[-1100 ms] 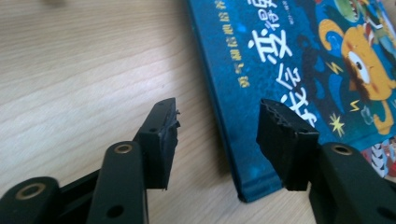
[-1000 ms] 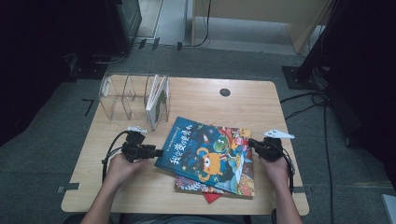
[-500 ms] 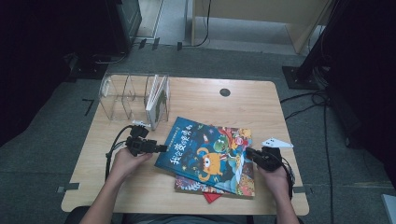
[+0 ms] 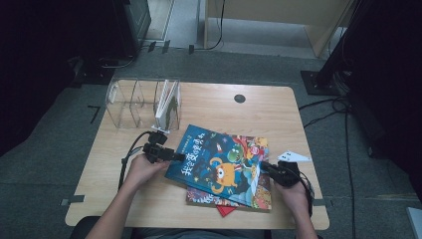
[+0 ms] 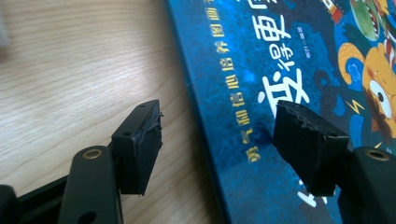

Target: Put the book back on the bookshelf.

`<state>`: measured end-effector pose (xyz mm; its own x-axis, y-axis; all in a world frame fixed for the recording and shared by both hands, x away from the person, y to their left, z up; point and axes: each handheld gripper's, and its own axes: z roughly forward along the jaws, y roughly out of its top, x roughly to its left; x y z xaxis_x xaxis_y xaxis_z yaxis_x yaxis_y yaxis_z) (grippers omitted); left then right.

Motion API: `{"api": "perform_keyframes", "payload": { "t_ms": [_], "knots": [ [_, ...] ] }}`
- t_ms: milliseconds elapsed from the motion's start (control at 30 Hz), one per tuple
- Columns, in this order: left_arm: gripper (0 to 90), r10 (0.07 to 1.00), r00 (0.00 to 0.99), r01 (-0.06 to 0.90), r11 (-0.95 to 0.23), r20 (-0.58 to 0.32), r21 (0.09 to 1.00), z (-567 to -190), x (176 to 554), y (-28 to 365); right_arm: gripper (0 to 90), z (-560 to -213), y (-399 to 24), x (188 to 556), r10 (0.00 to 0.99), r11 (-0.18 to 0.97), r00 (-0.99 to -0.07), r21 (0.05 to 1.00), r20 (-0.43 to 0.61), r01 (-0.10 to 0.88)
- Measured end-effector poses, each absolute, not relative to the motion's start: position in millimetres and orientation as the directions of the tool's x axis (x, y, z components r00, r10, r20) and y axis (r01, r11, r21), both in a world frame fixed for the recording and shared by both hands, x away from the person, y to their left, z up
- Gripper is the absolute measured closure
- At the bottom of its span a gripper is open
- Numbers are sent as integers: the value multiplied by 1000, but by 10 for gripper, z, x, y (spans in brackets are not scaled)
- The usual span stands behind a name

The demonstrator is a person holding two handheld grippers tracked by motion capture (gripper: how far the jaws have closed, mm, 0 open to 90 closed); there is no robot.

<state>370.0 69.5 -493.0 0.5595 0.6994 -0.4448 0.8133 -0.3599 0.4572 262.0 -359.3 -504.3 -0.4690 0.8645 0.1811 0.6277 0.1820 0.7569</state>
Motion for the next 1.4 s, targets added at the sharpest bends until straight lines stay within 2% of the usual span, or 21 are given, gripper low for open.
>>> {"api": "perform_keyframes", "payload": {
  "t_ms": [300,700,1400],
  "knots": [
    [340,676,545,831,-358,-495,426,-4959,3735,659,900,-5050,-3540,2720,859,197,-484,764,168,614],
    [354,705,514,855,-377,-489,355,-4875,3763,628,900,-5051,-3504,2777,857,194,-484,762,174,618],
    [435,710,560,824,-424,-427,376,-4200,3694,639,900,-5047,-3444,2775,847,201,-499,758,184,620]
  ]
}}
